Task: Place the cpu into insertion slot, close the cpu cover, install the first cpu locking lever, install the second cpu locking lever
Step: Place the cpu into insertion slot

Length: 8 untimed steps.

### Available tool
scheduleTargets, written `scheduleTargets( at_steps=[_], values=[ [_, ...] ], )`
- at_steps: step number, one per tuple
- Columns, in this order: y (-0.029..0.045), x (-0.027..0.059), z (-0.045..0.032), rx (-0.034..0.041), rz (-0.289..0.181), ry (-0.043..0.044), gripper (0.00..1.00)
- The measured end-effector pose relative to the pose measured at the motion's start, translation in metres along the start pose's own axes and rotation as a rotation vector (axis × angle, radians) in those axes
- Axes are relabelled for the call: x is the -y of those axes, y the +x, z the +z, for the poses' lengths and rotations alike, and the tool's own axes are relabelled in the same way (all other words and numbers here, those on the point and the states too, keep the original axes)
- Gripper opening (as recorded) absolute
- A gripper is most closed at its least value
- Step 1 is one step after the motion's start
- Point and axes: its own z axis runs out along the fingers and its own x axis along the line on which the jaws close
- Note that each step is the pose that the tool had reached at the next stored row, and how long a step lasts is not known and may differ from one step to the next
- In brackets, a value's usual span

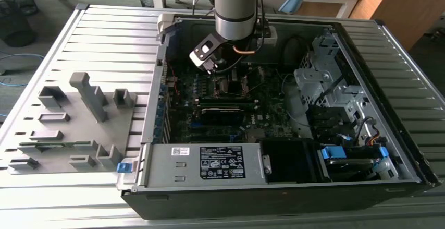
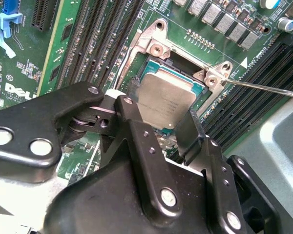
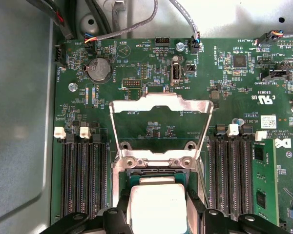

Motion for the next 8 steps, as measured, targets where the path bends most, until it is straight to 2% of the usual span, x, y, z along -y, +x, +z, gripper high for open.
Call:
scheduleTargets(
  at_steps=[8],
  values=[
    [0.0001,-0.0003,-0.0024,-0.0002,0.000,-0.0002,0.54]
  ],
)
